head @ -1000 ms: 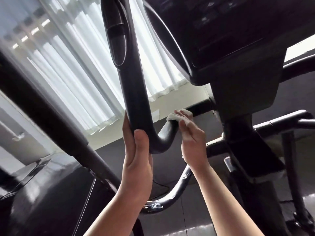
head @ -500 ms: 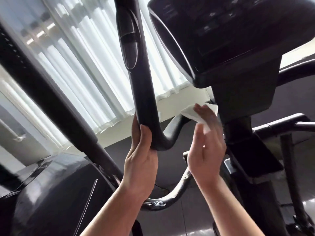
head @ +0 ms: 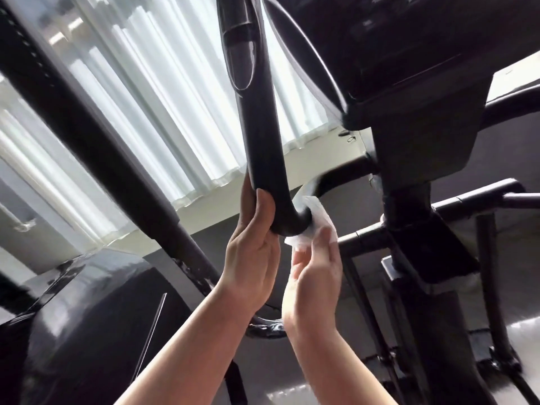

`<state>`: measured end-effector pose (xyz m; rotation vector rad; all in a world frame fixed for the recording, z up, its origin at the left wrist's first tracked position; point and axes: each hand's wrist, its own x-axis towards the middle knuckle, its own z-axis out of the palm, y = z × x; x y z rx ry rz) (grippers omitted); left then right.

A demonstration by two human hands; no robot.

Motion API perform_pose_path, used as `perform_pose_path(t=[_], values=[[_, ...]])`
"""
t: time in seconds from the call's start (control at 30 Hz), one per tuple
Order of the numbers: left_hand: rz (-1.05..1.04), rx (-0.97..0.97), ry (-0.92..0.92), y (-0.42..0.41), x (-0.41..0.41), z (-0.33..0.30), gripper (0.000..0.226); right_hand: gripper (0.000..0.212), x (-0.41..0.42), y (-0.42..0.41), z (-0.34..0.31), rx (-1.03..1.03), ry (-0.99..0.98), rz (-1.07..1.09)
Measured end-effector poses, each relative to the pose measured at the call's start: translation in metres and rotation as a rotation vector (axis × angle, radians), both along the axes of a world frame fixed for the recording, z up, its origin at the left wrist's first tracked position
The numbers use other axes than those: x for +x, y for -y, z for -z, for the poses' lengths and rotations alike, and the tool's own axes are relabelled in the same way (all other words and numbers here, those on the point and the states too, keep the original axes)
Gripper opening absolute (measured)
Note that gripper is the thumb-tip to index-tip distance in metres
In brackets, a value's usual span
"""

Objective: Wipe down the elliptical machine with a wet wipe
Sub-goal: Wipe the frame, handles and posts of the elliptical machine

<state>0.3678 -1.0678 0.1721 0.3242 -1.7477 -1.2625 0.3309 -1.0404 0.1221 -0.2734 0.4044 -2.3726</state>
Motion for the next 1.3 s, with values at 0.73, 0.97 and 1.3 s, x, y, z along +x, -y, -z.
perform_pose_path(t=[0.73,0.97,1.3], values=[[0.073,0.004,-0.095,-0.050,0.062,0.001,0.046,0.039,-0.064,-0.011,-0.004,0.231,-1.877,1.315],[0.041,0.031,-0.031,-0.055,0.077,0.012,0.043,0.052,-0.094,-0.029,0.016,0.251,-2.341,1.504],[0.068,0.139,-0.038,-0.056,0.093,0.033,0.041,0.037,-0.122,-0.050,0.057,0.587,-2.457,1.291]])
